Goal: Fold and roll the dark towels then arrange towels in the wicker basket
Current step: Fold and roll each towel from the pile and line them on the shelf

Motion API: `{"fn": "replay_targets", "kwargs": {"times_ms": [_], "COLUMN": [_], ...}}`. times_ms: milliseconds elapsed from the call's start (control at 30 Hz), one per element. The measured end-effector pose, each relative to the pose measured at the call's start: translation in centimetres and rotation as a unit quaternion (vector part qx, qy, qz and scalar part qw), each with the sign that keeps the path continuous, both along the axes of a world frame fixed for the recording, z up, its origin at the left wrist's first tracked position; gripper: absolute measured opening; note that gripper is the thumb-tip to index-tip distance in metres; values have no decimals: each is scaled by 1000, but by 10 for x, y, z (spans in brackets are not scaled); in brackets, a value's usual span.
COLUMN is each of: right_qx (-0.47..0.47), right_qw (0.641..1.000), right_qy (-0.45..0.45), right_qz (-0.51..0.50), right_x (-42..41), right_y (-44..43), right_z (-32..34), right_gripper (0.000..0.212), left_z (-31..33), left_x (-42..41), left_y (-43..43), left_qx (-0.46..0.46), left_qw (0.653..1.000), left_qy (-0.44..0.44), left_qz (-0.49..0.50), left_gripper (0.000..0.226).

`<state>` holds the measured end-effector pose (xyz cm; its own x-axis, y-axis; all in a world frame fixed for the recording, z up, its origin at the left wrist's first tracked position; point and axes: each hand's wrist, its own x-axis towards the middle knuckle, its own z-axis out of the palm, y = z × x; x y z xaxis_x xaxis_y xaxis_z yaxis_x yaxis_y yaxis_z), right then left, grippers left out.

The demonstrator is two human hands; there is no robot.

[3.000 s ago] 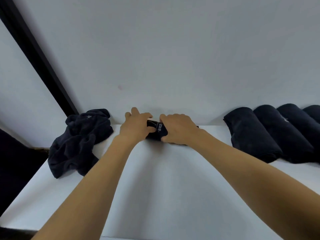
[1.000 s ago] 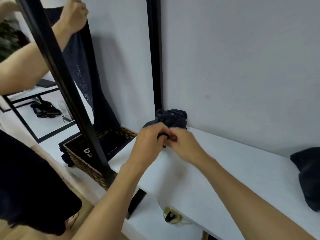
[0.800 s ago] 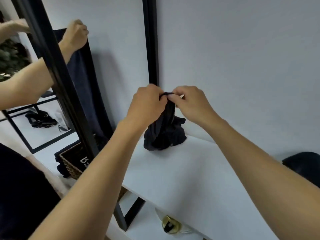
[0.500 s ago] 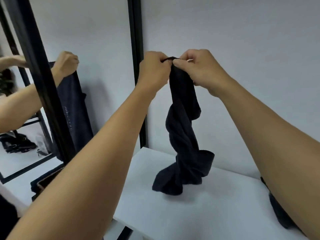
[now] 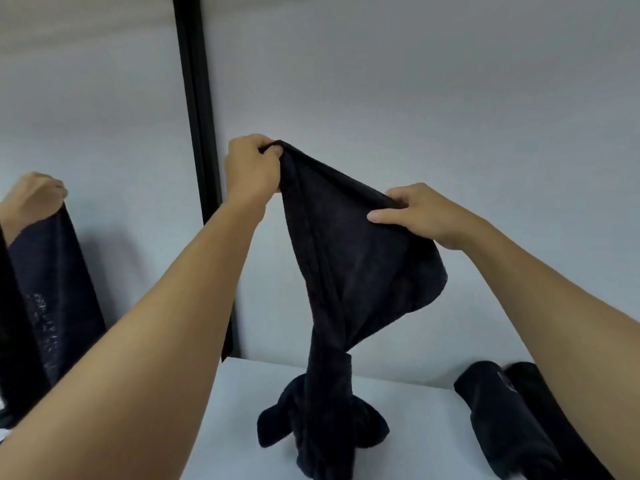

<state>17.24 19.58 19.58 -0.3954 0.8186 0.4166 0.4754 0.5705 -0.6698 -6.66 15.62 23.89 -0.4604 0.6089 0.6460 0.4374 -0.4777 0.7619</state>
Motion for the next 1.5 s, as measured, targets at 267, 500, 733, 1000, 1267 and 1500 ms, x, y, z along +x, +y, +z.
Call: {"fn": "replay_targets", "kwargs": {"times_ms": [267,500,733,1000,1267,1500], "right_qx": [-75,-110,36,195,229,179], "right_qw": [985,964,915,882,880,890], "right_qy": [155,236,398,428,408,408], "right_qz": [3,-46,-54,-31,-81,-97], "right_x": [73,102,98,102,90,77], "right_y": [7,25,40,27,-49,-90], "right_z": [23,48,160,230,235,210], "right_gripper": [22,20,8,14,20,21], "left_z": [28,38,117,176,170,149], "left_x": [-36,-38,-15,-12,-24,-40], "left_y": [2,17,57,41,-31,-67], "left_qx": [4,-14,95,177,192,147], "left_qw": [998,992,971,957,961,968], "left_qy": [28,-97,-156,-127,-91,-95], "left_qz": [55,-85,-156,-190,-175,-177], "left_gripper": [9,18,14,8,19,16]}}
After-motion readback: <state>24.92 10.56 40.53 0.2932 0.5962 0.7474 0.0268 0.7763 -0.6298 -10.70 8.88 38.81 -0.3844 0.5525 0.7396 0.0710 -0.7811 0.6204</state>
